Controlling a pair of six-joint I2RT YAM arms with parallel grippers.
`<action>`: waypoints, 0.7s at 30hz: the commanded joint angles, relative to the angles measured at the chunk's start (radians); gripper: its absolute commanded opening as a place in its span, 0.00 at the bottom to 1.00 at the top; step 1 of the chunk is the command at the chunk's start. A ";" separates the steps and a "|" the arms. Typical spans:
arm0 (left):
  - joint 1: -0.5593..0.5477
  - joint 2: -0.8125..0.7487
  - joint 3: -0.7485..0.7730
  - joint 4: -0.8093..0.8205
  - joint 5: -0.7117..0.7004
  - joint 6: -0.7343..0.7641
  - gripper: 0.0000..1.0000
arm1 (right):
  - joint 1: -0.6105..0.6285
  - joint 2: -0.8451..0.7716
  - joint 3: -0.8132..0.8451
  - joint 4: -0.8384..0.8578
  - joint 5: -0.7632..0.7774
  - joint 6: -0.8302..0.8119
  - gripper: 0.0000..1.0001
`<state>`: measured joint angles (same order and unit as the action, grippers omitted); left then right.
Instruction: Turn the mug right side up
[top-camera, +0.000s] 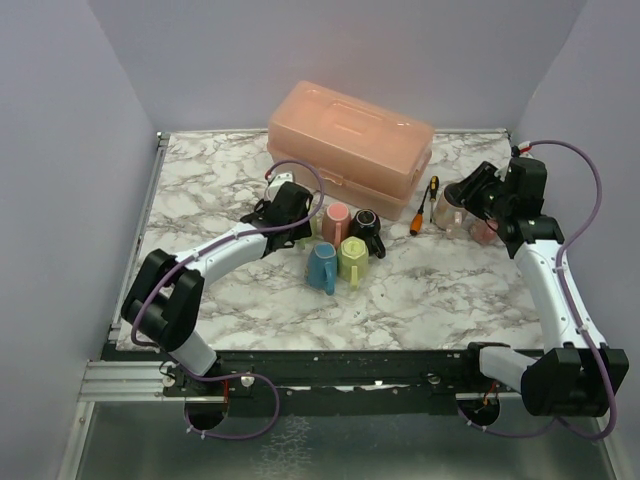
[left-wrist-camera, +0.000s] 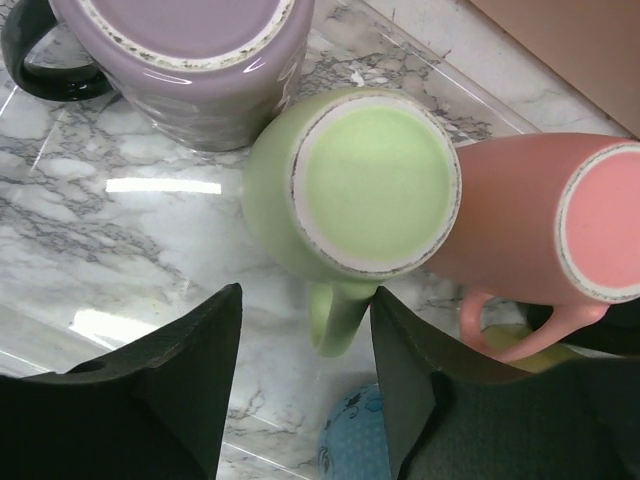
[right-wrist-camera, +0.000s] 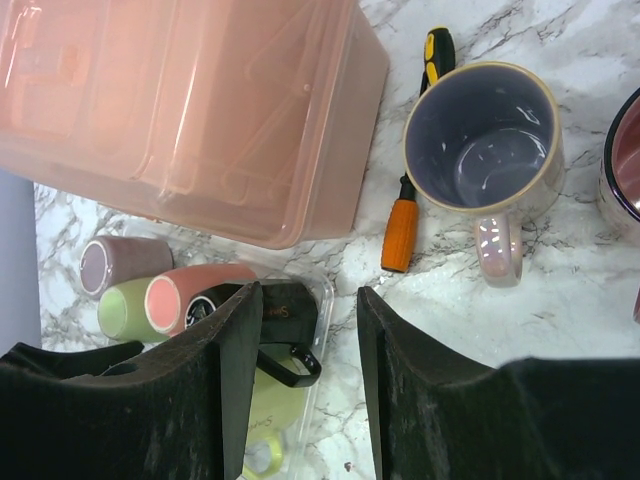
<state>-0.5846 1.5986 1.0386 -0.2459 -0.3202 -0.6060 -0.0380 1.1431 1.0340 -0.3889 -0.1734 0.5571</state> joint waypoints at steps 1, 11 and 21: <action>0.004 -0.050 -0.029 -0.027 -0.028 0.049 0.54 | 0.007 0.016 0.006 0.022 -0.027 -0.001 0.47; 0.003 0.000 -0.002 -0.025 0.048 0.053 0.51 | 0.009 0.026 0.014 0.021 -0.025 0.003 0.47; 0.004 0.057 0.030 -0.026 0.075 0.097 0.41 | 0.010 0.007 -0.002 0.014 -0.013 0.009 0.47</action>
<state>-0.5838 1.6299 1.0302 -0.2676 -0.2749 -0.5362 -0.0334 1.1656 1.0340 -0.3836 -0.1764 0.5598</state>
